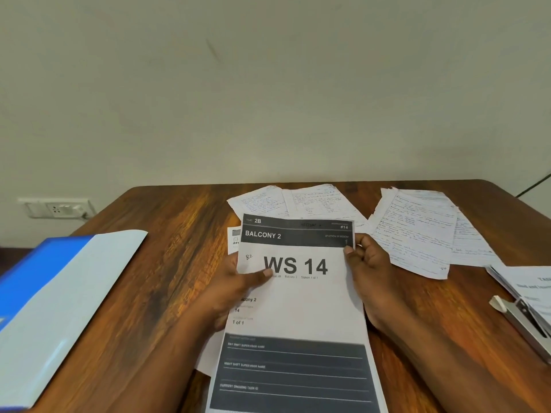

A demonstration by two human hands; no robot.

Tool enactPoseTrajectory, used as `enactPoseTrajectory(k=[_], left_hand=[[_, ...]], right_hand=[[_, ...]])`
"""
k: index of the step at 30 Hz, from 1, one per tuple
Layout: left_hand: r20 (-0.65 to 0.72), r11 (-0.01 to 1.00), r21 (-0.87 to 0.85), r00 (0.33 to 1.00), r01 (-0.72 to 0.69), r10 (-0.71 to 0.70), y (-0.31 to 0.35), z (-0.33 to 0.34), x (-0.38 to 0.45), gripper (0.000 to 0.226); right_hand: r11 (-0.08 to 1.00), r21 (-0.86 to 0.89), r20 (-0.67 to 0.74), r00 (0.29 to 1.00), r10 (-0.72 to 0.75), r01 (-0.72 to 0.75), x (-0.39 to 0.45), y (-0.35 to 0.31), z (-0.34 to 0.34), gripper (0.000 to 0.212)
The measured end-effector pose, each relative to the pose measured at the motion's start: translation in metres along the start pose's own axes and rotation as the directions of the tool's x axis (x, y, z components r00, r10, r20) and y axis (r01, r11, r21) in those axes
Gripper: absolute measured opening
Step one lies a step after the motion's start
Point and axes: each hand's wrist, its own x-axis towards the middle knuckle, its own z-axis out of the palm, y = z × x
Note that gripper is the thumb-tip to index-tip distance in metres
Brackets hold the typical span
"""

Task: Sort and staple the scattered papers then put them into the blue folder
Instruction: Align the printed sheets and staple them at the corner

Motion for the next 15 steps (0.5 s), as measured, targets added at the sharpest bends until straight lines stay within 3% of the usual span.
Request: enactPoseTrajectory(k=[6,8,11,15], left_hand=[[-0.051,1.000,0.021,0.998,0.023,-0.022,0.023,-0.037,-0.006,0.045],[-0.098,0.998,0.046,0.995,0.033,-0.028,0.028,-0.059,-0.008,0.043],[-0.159,0.993,0.097,0.986,0.064,-0.048,0.031,-0.082,-0.012,0.036],[-0.213,0.986,0.153,0.977,0.068,-0.034,0.032,-0.088,-0.015,0.043]], right_hand=[[0.994,-0.105,0.074,0.997,-0.016,0.023,0.002,-0.005,-0.003,0.026],[0.972,-0.219,0.066,0.996,-0.067,0.080,0.005,-0.002,-0.009,0.028],[0.860,-0.470,0.075,0.979,-0.188,0.201,0.009,0.004,-0.017,0.031],[0.756,-0.625,0.061,0.978,-0.200,0.193,0.008,0.006,-0.020,0.039]])
